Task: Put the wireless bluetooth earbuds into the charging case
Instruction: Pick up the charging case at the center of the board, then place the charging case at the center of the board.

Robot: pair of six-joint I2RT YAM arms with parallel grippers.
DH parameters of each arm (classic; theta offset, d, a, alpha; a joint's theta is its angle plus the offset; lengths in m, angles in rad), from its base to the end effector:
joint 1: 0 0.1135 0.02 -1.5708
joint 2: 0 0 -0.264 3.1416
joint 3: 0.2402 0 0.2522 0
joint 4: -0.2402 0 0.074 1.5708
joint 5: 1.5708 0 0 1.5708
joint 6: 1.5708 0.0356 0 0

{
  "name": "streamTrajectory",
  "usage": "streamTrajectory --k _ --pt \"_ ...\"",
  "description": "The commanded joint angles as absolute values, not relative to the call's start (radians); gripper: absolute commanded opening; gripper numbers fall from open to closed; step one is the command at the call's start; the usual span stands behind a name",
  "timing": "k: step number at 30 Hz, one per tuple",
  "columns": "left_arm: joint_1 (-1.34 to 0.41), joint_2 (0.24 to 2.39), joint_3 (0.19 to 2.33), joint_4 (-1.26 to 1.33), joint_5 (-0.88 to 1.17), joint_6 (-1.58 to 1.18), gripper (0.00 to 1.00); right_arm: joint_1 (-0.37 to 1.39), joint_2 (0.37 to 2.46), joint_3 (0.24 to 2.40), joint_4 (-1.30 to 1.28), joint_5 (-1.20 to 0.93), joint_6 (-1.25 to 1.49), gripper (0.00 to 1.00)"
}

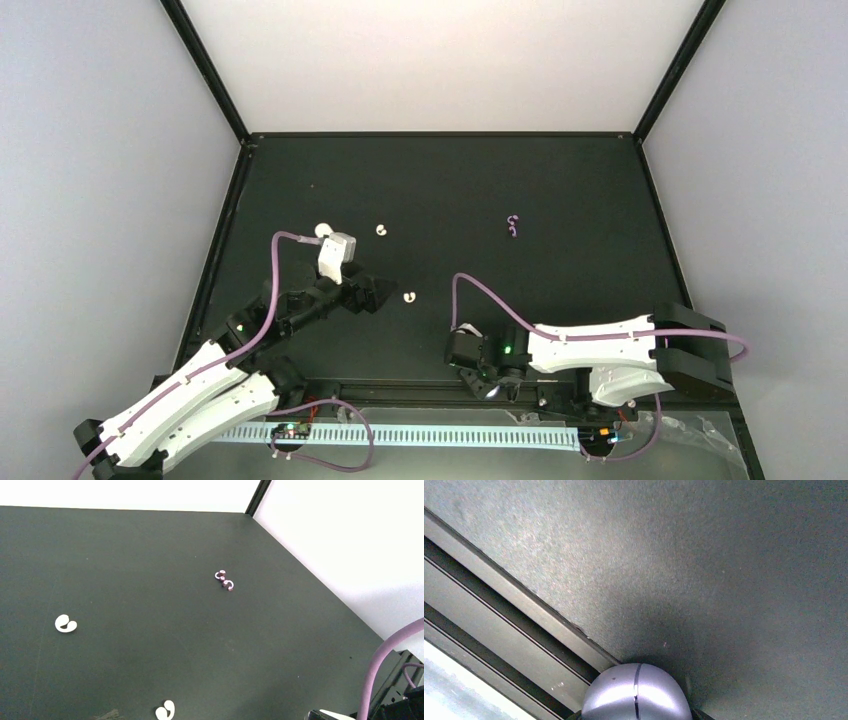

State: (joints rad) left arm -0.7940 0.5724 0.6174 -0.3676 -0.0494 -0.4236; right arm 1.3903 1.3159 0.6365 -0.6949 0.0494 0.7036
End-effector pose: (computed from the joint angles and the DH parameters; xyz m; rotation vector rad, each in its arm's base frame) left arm 0.1022 -0.1015 0.2927 0.3283 1.9427 -0.7713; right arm 0.0382 0.1995 0.1543 -1.0006 2.8206 0.2184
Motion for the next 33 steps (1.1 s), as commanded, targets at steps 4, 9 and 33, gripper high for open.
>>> streamTrajectory --k 4,9,33 --pt "-0.798 0.580 0.619 -0.371 -0.068 -0.429 0.99 1.392 1.295 0.707 -0.677 0.210 0.719 0.46" --pt "-0.798 0.584 0.623 -0.371 -0.069 -0.425 0.99 1.304 1.307 0.715 -0.629 0.256 0.670 0.42" --pt "-0.798 0.581 0.620 -0.383 -0.069 -0.421 0.99 0.985 1.625 0.958 -0.533 0.157 0.393 0.58"
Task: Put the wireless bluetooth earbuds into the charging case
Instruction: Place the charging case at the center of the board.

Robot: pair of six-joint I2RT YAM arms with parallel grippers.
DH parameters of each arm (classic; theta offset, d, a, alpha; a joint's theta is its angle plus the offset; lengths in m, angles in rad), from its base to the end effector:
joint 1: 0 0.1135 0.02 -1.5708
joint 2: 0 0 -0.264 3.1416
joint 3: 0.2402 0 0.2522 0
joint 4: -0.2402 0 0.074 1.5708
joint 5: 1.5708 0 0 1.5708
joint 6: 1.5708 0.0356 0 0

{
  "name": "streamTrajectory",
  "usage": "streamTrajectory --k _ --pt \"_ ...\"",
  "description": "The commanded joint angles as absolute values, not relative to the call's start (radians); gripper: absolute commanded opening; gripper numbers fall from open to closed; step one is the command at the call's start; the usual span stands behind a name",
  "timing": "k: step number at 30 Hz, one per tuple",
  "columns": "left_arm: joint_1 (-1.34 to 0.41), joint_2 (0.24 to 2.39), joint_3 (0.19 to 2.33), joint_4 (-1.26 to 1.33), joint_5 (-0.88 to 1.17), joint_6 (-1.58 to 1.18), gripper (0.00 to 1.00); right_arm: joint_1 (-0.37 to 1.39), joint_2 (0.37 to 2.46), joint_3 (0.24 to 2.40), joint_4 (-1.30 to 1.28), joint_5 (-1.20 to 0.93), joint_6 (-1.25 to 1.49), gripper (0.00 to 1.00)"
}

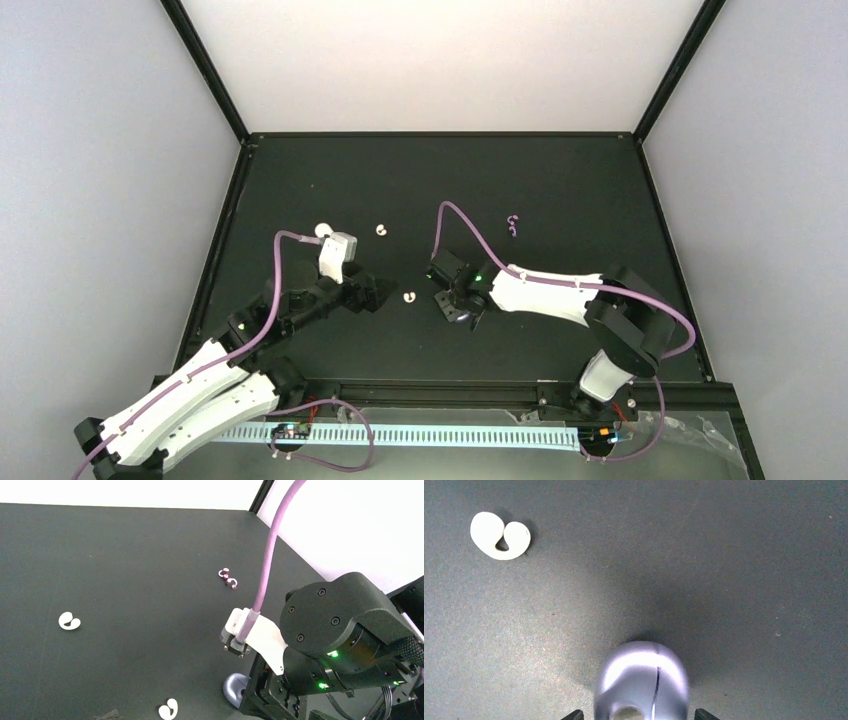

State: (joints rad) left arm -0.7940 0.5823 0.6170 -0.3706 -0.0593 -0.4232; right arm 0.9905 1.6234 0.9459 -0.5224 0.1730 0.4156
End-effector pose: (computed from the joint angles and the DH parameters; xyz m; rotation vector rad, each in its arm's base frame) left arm 0.1036 -0.1024 0.2910 0.3242 1.9546 -0.7559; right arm 0.1706 0.2491 0.1687 -0.7352 2.6445 0.1513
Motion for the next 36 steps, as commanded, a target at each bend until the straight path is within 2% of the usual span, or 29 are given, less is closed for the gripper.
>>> streamTrajectory --k 1,11,22,27,32,36 --pt "-0.799 0.582 0.620 -0.382 -0.070 -0.421 0.99 0.985 1.624 0.954 -0.534 0.153 0.393 0.59" --pt "-0.798 0.600 0.616 -0.367 -0.062 -0.421 0.99 0.986 1.602 0.908 -0.544 0.125 0.389 0.67" --pt "-0.798 0.608 0.620 -0.367 -0.050 -0.426 0.99 0.977 1.653 0.935 -0.541 0.166 0.434 0.62" --pt "-0.798 0.603 0.614 -0.366 -0.051 -0.431 0.99 0.924 1.594 0.866 -0.535 0.170 0.450 0.62" --pt "-0.798 0.609 0.610 -0.359 -0.048 -0.432 0.99 0.923 1.536 0.844 -0.497 0.094 0.428 0.66" --pt "-0.798 0.612 0.610 -0.355 -0.046 -0.435 0.99 0.923 1.515 0.842 -0.457 0.053 0.414 0.74"
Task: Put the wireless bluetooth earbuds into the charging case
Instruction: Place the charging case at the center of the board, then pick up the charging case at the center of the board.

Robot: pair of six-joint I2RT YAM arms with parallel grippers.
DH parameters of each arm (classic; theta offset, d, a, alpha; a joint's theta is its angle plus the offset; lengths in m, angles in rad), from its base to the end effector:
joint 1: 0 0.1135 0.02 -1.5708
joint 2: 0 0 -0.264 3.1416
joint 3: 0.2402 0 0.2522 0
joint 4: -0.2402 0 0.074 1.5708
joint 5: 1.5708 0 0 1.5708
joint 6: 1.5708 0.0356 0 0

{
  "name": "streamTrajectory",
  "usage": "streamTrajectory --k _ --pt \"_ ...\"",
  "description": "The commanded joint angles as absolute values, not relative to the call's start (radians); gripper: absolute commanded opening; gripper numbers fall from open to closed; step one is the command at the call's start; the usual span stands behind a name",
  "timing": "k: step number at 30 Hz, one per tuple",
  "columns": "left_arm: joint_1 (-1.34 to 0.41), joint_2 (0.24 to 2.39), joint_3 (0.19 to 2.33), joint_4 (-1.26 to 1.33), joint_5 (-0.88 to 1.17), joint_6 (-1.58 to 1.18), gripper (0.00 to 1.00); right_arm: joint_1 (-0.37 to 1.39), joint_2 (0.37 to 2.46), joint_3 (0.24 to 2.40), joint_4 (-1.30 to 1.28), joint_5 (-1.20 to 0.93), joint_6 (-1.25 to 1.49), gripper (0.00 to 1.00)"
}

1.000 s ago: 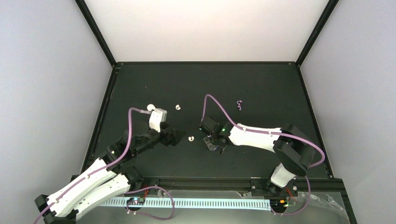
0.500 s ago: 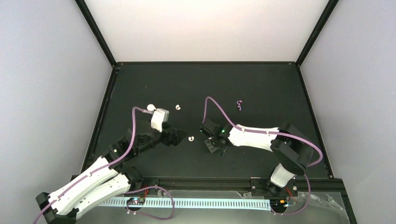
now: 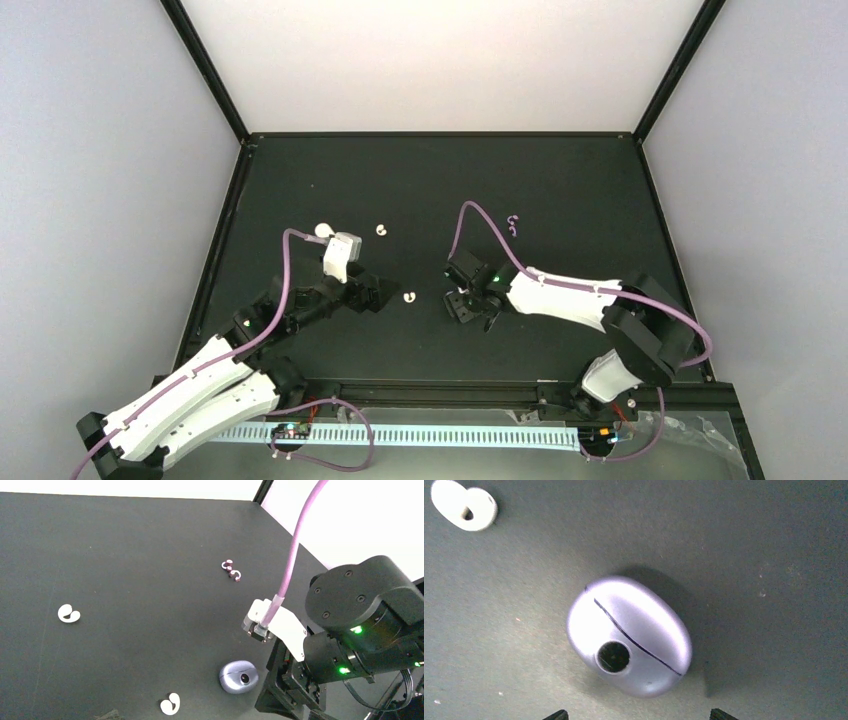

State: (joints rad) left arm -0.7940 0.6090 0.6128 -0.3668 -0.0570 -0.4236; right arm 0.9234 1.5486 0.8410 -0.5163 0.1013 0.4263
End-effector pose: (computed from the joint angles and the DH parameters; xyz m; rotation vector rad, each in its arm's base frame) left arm 0.1070 -0.1060 0.2866 0.3310 1.9811 -0.7453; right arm 0.1696 0.2184 0.1609 -0.6651 2.7217 0.1958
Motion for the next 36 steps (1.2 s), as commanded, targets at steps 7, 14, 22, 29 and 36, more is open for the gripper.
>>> streamTrajectory --k 7,14,22,29,36 --pt "-0.798 0.616 0.614 -0.356 -0.043 -0.436 0.99 0.923 1.601 0.914 -0.482 0.095 0.370 0.78" --pt "-0.799 0.618 0.611 -0.350 -0.044 -0.437 0.99 0.923 1.637 0.955 -0.478 0.111 0.286 0.79" --pt "-0.798 0.618 0.610 -0.349 -0.045 -0.435 0.99 0.922 1.679 0.978 -0.492 0.114 0.313 0.79" --pt "-0.798 0.629 0.610 -0.344 -0.037 -0.436 0.99 0.923 1.681 0.982 -0.458 0.082 0.302 0.80" --pt "-0.798 0.625 0.611 -0.343 -0.036 -0.436 0.99 0.921 1.674 1.016 -0.423 0.019 0.267 0.90"
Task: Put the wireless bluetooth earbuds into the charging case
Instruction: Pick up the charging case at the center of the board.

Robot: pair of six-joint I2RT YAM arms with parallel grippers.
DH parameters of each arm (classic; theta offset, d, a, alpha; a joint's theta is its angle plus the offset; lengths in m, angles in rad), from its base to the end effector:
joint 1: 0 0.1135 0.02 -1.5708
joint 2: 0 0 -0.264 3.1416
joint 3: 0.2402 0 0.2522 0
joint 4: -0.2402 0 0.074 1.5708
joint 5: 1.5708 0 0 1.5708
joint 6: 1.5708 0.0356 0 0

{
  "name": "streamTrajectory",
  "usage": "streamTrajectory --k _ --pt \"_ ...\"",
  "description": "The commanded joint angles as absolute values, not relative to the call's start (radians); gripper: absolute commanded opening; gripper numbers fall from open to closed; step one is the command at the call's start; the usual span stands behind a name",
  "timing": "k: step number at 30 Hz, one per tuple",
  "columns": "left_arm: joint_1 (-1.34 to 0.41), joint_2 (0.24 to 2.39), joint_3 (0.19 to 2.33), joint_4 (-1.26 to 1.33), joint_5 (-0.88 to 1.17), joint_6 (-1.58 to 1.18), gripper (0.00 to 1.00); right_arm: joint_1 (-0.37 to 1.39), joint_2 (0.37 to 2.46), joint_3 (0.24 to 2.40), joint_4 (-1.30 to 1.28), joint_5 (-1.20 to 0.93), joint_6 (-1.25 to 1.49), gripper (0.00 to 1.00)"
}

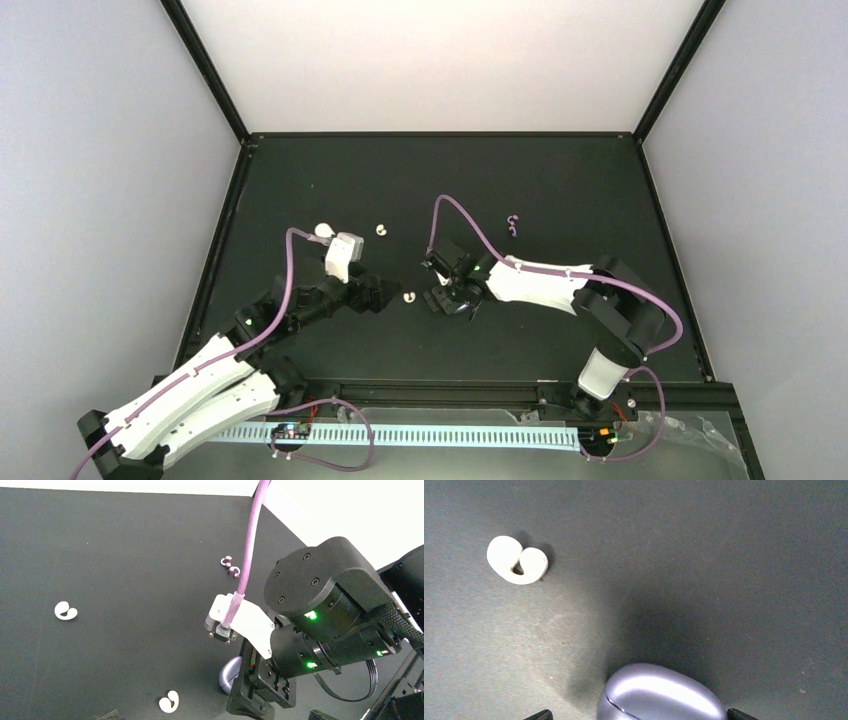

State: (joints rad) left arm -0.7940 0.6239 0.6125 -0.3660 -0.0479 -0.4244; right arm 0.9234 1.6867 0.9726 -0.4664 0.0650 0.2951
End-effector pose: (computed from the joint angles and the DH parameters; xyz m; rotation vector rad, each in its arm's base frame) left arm 0.1086 -0.1081 0.2846 0.3397 1.9962 -0.7472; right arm 0.1928 0.2511 0.1593 -0.8405 2.6446 0.2399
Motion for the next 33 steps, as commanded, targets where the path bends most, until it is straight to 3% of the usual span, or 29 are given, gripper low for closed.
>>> streamTrajectory --k 1,11,27,33 --pt "-0.798 0.625 0.611 -0.344 -0.037 -0.437 0.99 0.919 1.679 1.020 -0.417 0.008 0.266 0.92" --pt "-0.798 0.607 0.608 -0.363 -0.047 -0.437 0.99 0.905 1.691 0.987 -0.393 -0.073 0.280 0.93" --pt "-0.799 0.603 0.600 -0.355 -0.043 -0.449 0.99 0.933 1.546 0.827 -0.375 -0.140 0.354 0.83" --pt "-0.798 0.596 0.598 -0.360 -0.042 -0.451 0.99 0.957 1.468 0.817 -0.397 -0.040 0.359 0.88"
